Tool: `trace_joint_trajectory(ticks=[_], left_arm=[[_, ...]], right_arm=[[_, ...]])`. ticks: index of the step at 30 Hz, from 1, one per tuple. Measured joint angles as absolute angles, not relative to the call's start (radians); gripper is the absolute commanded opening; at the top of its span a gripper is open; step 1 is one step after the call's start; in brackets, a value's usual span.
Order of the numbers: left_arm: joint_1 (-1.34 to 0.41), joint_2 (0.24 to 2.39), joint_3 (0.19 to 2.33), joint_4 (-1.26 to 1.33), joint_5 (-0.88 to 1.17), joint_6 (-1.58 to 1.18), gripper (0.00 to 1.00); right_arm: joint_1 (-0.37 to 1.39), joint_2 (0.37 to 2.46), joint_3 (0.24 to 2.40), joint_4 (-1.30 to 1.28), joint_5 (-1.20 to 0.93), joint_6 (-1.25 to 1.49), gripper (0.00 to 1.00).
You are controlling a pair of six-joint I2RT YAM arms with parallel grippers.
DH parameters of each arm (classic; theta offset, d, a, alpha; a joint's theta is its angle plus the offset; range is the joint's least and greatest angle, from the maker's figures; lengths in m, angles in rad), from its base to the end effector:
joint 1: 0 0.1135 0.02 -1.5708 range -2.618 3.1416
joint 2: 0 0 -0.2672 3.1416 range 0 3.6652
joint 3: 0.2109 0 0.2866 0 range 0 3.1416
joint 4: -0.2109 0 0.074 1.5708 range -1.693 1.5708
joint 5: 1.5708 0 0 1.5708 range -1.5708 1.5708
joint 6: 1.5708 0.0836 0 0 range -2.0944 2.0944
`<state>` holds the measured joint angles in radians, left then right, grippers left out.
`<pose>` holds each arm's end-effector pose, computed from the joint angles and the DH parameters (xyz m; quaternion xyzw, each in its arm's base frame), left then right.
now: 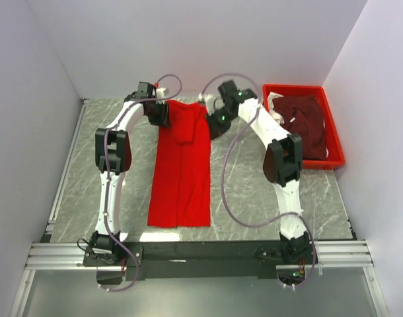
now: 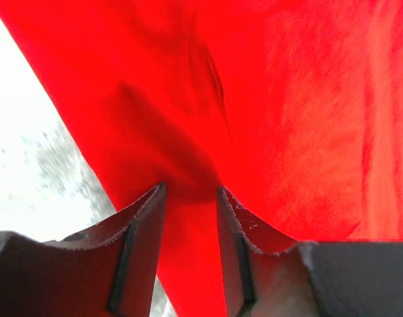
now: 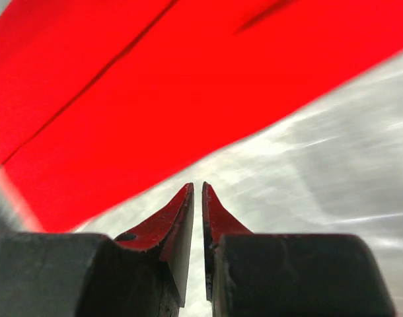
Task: Fold and stack the t-shirts
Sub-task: Fold the tshirt
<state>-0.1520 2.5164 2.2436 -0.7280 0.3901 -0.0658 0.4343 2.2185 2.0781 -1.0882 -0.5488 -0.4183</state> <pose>0.5926 -0.1229 0.1248 0.0950 0.9382 -0.2149 0.2540 0.4496 0.2566 0.2099 -0.4342 0.8446 0.2683 0.1618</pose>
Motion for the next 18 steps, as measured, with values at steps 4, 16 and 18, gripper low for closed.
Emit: trace_joint_trajectory(ticks=[4,16,18], left_arm=[[-0.139,2.496,2.216,-0.653,0.401,-0.071,0.46],[-0.025,2.064,1.835,-0.601,0.539,-0.032,0.50],[-0.019,2.022,1.785,-0.612,0.563,-0.014,0.49]], right_arm=[[0.400,2.320,2.256,-1.033,-0.463,-0.394,0.18],[0.492,2.383,2.232,-0.945,-0.343,-0.369,0.19],[0.510,2.418,2.265,-0.949,-0.326,-0.378,0.18]])
